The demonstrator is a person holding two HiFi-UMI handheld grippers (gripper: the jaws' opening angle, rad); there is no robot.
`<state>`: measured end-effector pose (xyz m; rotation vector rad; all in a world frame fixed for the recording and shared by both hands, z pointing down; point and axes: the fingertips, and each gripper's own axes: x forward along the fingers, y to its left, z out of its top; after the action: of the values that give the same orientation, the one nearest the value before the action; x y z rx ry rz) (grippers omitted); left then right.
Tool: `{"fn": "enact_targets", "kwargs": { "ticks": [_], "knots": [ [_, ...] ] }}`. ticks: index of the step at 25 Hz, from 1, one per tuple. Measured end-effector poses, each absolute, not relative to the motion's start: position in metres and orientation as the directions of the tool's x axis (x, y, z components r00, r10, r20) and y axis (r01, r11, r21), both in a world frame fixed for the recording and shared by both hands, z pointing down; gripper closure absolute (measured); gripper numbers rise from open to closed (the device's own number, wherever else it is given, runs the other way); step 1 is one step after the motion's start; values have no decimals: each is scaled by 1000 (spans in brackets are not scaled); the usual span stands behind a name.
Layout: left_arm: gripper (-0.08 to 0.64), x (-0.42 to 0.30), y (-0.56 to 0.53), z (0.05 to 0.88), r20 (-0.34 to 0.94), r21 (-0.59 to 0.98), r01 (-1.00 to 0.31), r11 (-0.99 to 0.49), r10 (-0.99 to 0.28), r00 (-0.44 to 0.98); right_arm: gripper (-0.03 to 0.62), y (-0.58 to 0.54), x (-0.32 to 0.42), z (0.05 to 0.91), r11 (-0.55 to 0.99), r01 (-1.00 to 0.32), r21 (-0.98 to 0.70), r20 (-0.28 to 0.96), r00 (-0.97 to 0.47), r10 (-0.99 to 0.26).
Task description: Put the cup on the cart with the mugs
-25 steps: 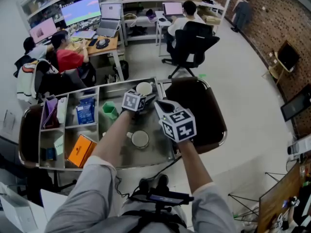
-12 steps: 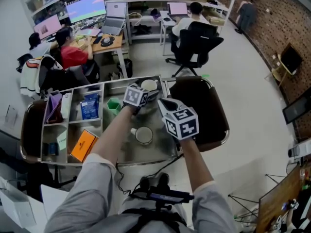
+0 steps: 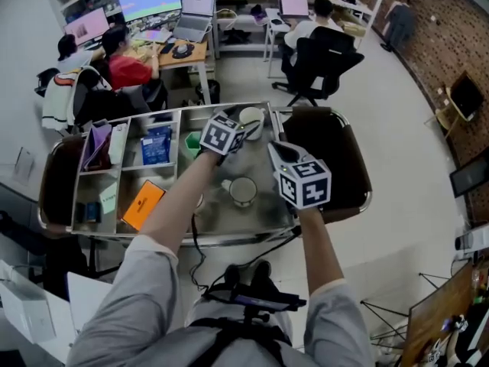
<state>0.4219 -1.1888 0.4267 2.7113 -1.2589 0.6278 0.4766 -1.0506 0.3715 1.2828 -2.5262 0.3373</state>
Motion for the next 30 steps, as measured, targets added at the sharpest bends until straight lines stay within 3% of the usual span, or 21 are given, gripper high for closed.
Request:
{"fn": "enact_targets", "kwargs": {
  "ticks": [9,20,30],
  "knots": [
    [549,388,-1119,384,279,-86,-827,-556,-810,515,606,-1002,479,376,589,-805,-68,349,-572,-742],
    [558,374,-964,358,207,-45,-891,-452,-876,435,606,-910,545,366,632,-771,-85,252,-630,-735],
    [558,365,-821,380,195,22,-932,-361,-913,358,606,-807,618,401,597,-795,-110,275,-602,-750]
  ]
}}
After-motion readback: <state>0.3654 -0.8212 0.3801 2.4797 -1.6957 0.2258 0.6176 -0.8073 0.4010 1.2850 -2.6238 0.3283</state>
